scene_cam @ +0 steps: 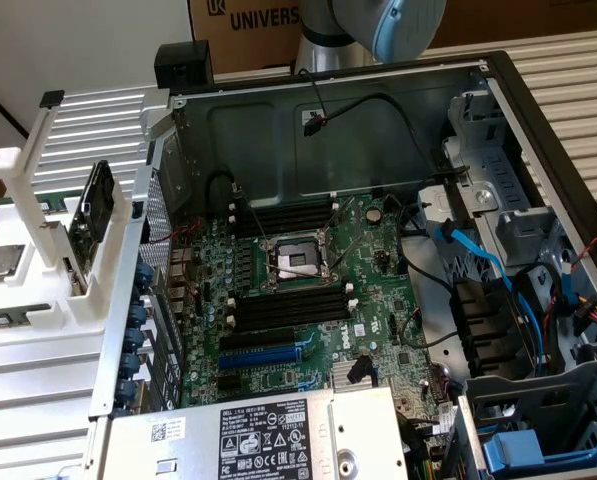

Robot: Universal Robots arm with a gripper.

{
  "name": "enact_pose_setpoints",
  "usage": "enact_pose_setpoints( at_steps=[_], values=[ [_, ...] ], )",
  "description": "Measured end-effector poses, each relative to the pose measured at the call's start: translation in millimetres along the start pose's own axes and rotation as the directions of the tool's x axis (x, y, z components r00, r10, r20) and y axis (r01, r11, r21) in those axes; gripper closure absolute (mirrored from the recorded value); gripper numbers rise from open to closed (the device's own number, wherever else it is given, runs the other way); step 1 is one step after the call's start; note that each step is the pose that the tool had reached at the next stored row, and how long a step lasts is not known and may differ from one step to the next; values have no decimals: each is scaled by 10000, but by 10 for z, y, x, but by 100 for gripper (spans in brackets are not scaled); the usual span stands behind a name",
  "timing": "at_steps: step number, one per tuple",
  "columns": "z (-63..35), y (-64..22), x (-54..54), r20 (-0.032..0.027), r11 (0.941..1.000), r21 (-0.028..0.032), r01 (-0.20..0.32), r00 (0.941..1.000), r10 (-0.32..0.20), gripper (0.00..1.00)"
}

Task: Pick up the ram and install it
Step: 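Pick up the ram and move it above insertion slot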

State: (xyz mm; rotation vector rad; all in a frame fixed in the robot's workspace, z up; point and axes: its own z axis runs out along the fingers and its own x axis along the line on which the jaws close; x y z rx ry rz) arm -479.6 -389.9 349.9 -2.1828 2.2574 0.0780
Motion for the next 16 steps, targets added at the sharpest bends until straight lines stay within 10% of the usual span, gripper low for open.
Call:
enact_pose_setpoints(
  at_steps=[4, 8, 16],
  values=[
    [98, -94, 1, -27, 9999, 21, 141, 9999, -141, 90],
    [161, -164, 2, -23, 9998, 165, 149, 9999, -149, 90],
    [342, -182, 8, -25, 9997, 165, 170, 9999, -170, 90]
  ],
)
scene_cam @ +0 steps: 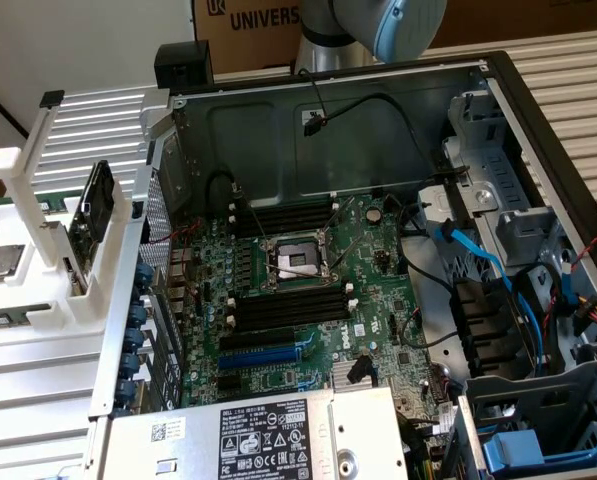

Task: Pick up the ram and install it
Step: 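Pick up the ram and move it above insertion slot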

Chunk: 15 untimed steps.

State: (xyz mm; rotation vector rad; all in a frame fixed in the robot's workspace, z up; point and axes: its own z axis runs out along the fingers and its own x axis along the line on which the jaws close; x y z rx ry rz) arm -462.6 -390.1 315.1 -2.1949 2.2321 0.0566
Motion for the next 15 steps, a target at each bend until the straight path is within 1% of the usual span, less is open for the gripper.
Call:
enact_pose_setpoints(
  at_steps=[14, 15],
  values=[
    [256, -18, 9, -1, 10000, -1, 17, 10000, -17, 90],
    [330, -70, -8, -1, 10000, -1, 25, 10000, -25, 90]
  ],
)
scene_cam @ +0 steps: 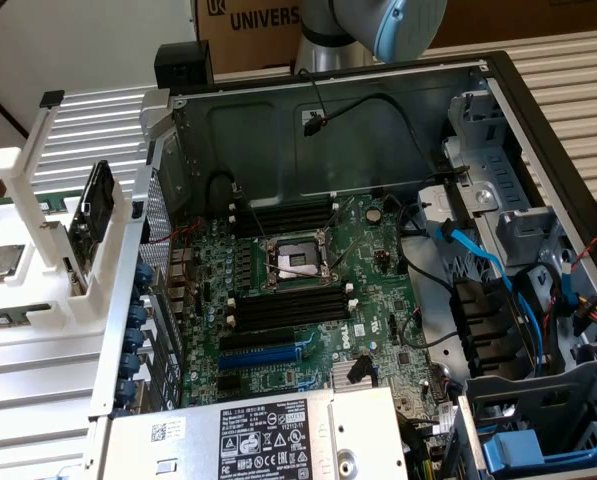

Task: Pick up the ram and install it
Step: 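Pick up the ram and move it above insertion slot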

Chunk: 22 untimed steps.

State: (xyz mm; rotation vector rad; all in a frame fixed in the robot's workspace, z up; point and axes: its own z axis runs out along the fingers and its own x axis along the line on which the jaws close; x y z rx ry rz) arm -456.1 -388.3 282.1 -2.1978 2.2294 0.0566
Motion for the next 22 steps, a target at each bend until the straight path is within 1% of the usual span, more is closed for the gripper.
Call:
enact_pose_setpoints(
  at_steps=[2, 3, 6, 7, 9, 10, 18, 22],
  values=[
    [37, -27, -8, 0, 10000, 1, 2, 10000, -2, 90],
    [74, -44, -14, 1, 10000, 1, 2, 10000, -2, 90],
    [128, -46, -13, 0, 10000, 0, 3, 10000, -3, 90],
    [274, -45, -34, 0, 10000, -1, 4, 10000, -4, 90],
    [312, -45, -76, 0, 10000, 0, 5, 10000, -5, 90],
    [349, -45, -93, 0, 10000, 1, 5, 10000, -5, 90],
    [491, -33, -93, 0, 10000, 0, 6, 10000, -6, 90],
    [495, -33, -93, -1, 10000, -9, 5, 10000, -5, 90]
  ],
)
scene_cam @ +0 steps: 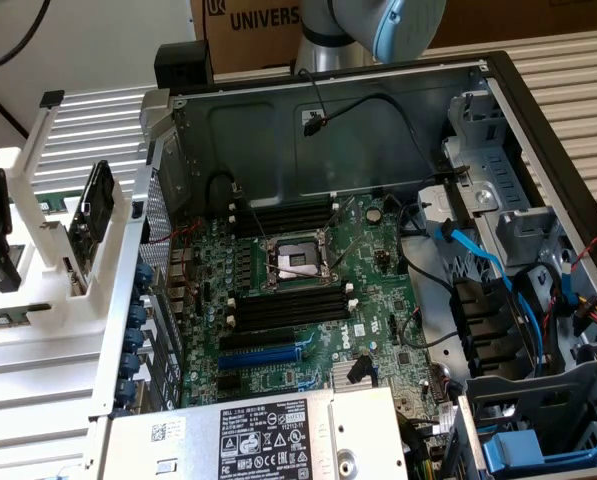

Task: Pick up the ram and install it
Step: 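Pick up the ram and move it above insertion slot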

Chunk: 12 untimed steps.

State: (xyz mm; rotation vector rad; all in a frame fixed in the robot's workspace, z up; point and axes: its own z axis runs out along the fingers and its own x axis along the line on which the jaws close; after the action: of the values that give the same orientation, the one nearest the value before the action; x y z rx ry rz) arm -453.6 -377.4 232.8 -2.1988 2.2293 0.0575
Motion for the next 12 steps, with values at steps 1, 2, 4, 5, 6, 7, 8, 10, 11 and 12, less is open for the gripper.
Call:
enact_pose_setpoints(
  at_steps=[1, 2, 4, 5, 6, 7, 8, 10, 11, 12],
  values=[
    [0, 0, 0, 0, 10000, 0, 0, 10000, 0, 90],
    [0, 0, 0, 1, 10000, 0, 0, 10000, 0, 90],
    [1, 0, 0, 1, 10000, 1, 0, 10000, 0, 90],
    [1, 0, 0, 1, 10000, 1, 0, 10000, 0, 90],
    [1, 0, 0, 1, 10000, 1, 0, 10000, 0, 90],
    [1, 0, 0, 1, 10000, 1, 0, 10000, 0, 90],
    [1, 0, 0, 1, 10000, 1, 0, 10000, 0, 89],
    [1, 0, 0, 1, 10000, 1, 0, 10000, 0, 82],
    [1, 0, 0, 1, 10000, 1, 0, 10000, 0, 82],
    [1, 0, 0, 1, 10000, 1, 0, 10000, 0, 82]
  ],
)
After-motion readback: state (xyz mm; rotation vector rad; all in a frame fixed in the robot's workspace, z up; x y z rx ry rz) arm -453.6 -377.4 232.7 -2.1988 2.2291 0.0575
